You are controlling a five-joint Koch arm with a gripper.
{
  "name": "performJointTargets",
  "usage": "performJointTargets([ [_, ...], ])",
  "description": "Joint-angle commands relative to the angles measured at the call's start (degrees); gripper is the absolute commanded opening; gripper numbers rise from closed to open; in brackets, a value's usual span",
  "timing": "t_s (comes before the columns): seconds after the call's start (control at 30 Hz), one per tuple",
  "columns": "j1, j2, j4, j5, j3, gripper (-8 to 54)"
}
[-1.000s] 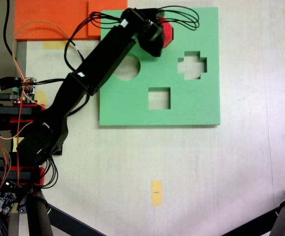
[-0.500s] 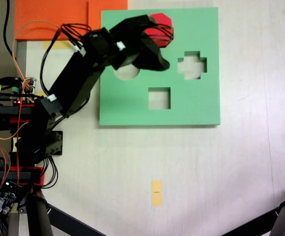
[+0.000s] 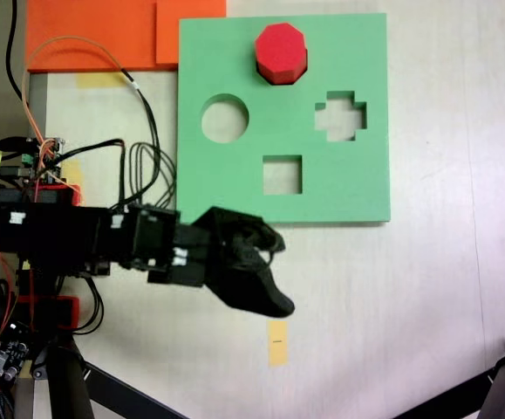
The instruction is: Put the octagonal pillar block into the corresponding hole
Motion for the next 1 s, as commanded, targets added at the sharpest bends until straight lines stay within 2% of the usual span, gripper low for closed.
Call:
performJointTargets([
  [0.0,4.3,7.1,-19.2,-7.6,6.9,37.3],
  [0.1,8.9,16.6,-56.4,-14.9,35.0,33.2],
  [0.17,8.4,19.8,-86.7,-20.5,54.4,33.0],
  [0.2,7.3,21.4,-93.3,-23.7,61.1,33.0],
  [0.3,4.7,25.0,-92.9,-33.0,74.0,33.1],
  [0.47,-0.2,29.7,-86.6,-39.6,94.5,33.1],
  [0.57,-0.4,31.1,-84.1,-47.8,105.1,33.0],
  [0.77,-1.8,32.6,-81.8,-49.0,117.8,33.1],
  [0.87,-2.6,32.8,-72.3,-49.0,117.9,33.2],
  [0.97,-3.2,32.8,-72.4,-49.0,117.9,33.2],
])
